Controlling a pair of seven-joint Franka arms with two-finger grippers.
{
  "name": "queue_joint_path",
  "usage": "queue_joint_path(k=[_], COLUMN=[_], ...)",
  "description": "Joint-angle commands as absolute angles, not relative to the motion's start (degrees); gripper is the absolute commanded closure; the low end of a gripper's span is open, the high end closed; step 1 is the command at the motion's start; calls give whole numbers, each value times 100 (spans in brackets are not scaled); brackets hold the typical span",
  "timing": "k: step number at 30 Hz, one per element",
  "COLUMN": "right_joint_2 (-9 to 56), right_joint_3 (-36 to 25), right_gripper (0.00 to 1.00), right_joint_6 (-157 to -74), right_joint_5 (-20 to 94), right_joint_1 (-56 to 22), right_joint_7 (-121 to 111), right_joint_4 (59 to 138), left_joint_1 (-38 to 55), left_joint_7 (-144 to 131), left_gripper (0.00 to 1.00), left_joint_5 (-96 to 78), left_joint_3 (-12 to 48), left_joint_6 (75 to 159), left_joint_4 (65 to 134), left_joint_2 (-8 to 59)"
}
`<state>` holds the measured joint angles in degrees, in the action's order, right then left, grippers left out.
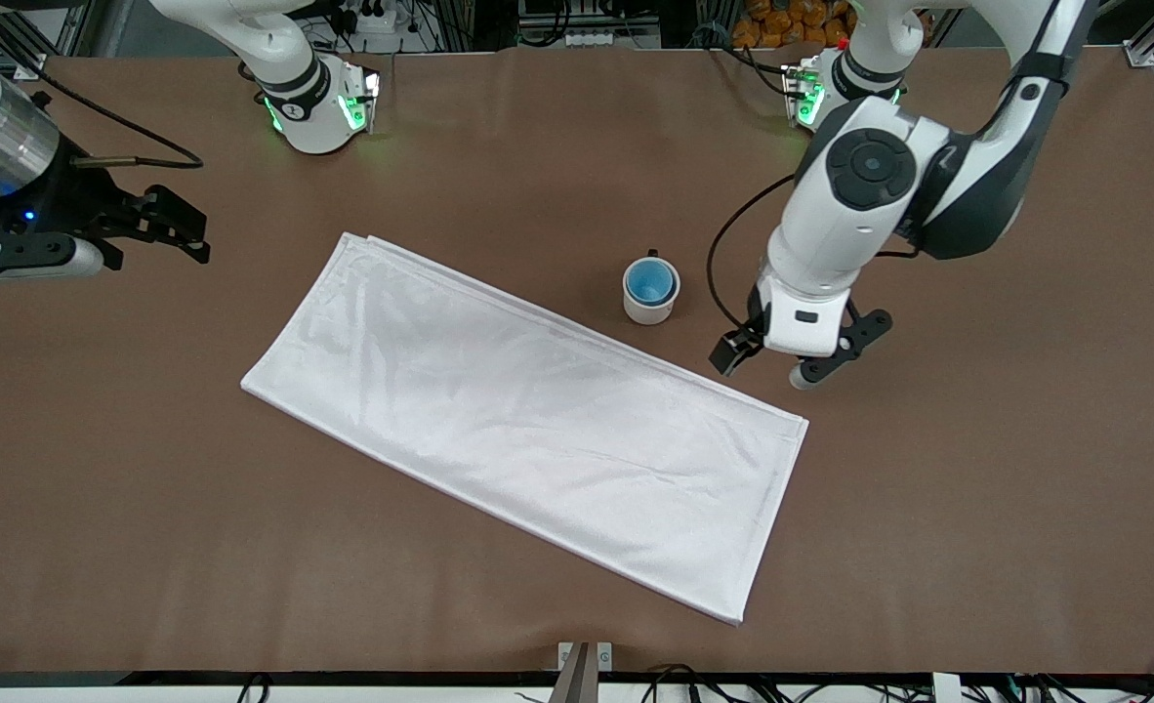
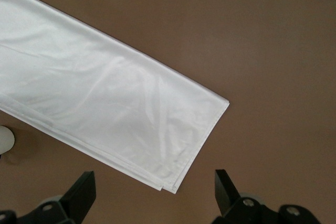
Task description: Place blue cup into white mug on table
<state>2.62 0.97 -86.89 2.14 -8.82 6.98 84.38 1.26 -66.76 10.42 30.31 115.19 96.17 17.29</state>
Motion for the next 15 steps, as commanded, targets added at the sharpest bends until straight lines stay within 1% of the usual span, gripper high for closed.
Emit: queue_joint_path(k=[1,7,12,15], right_joint_2=[185,211,202,193], right_joint_3=[88,88,88,88], right_gripper=[0,0,0,0], right_joint_6=[-8763,-8868,-8991,-9000], right_joint_5=[176,88,-62,-62], right_joint_1=[-896,-879,-888,-861], right_joint_7=[633,633,633,624], right_joint_4=[8543,8552,8692,8736], left_joint_1=[70,-70,-62,-53], left_joint_7=[-5969,-4898,-3747,-2833], left_gripper=[0,0,0,0], left_joint_5=[1213,1195,1108,854], left_joint_3=[3085,3033,2462,2058], left_joint_6=[10829,10608,10617,10617], left_joint_4=[9633,9931,10362,10476], left_joint_2=[1503,1178,757,572])
